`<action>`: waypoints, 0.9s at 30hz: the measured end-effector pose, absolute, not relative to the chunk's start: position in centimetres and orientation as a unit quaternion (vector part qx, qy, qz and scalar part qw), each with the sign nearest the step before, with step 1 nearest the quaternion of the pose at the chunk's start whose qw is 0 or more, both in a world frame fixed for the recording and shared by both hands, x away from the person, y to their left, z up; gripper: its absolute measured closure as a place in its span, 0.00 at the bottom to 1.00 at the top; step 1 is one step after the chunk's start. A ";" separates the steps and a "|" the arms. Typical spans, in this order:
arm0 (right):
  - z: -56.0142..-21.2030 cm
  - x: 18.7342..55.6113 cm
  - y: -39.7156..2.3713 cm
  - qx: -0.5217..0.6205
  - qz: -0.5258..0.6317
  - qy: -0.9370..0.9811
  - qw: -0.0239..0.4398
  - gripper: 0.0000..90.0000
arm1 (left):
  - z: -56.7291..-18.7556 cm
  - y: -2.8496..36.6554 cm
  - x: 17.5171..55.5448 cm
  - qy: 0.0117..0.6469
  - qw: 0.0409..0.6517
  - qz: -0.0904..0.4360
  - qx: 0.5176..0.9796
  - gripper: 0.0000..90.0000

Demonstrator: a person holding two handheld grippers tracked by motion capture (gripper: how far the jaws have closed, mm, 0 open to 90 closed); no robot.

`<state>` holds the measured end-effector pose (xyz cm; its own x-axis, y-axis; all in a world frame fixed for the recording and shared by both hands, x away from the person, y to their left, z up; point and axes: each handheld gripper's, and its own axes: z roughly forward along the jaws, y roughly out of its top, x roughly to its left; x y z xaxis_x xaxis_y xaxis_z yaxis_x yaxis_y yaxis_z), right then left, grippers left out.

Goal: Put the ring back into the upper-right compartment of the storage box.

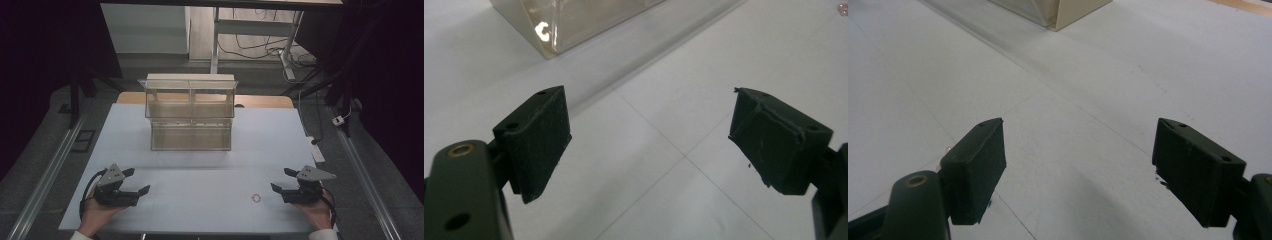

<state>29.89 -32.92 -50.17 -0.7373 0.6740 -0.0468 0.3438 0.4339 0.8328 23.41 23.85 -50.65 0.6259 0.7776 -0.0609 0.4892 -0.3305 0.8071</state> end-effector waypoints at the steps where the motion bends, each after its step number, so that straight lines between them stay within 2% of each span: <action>1: -50.2 29.8 -32.9 0.308 0.434 0.825 0.190 0.23 | -50.6 23.8 23.4 0.397 0.421 0.171 0.797 0.18; 11: -49.7 29.6 -32.5 0.307 0.435 0.823 0.197 0.24 | -50.7 23.8 23.0 0.393 0.422 0.169 0.800 0.18; 27: -48.6 30.0 -31.6 0.309 0.427 0.830 0.184 0.27 | -50.9 23.7 23.2 0.395 0.418 0.161 0.802 0.18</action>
<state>29.96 -31.56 -48.56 -0.7412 0.6700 -0.0414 0.3555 0.4441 0.8225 23.22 23.72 -50.89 0.6358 0.7684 -0.0724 0.4994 -0.3380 0.7977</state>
